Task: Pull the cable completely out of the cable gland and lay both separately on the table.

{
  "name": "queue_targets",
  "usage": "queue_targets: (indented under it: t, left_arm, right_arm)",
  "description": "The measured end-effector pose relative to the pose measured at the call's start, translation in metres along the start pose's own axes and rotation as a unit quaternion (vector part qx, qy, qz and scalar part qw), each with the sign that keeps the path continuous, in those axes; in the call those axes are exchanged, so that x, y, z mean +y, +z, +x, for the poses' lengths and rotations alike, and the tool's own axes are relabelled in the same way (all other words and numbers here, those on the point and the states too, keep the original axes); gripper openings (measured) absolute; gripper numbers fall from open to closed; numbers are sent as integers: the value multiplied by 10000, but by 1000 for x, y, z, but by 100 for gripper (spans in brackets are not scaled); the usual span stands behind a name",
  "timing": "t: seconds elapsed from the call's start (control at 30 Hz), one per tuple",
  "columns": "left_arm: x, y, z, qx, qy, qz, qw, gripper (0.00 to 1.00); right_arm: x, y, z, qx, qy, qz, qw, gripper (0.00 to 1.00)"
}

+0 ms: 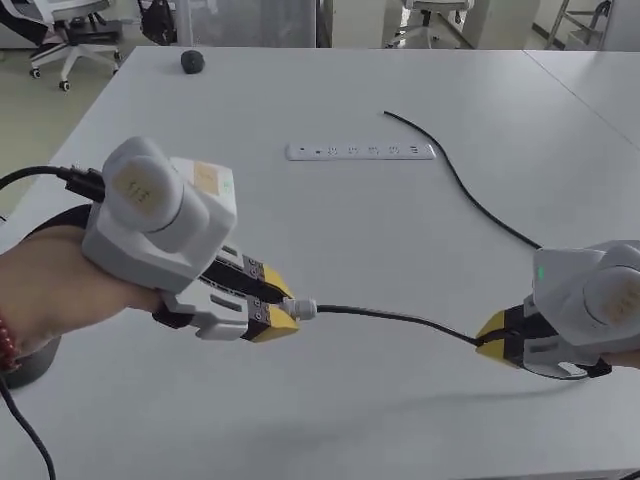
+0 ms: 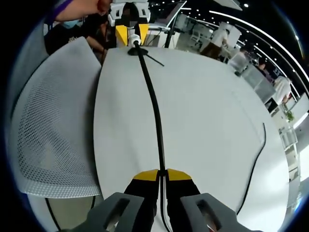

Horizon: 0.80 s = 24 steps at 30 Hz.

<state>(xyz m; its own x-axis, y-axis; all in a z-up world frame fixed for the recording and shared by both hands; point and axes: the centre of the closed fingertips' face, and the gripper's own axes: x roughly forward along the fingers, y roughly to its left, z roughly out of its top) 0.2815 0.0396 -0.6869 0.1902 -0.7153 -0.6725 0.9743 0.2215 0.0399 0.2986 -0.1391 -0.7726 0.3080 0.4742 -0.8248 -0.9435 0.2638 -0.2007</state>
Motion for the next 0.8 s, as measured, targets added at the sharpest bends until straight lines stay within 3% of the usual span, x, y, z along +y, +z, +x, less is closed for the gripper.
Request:
queue_targets:
  t: [0.8]
  left_arm:
    - [-4, 5, 3, -35, -36, 5, 10000, 16]
  right_arm:
    - [1, -6, 5, 65, -9, 118, 9999, 0]
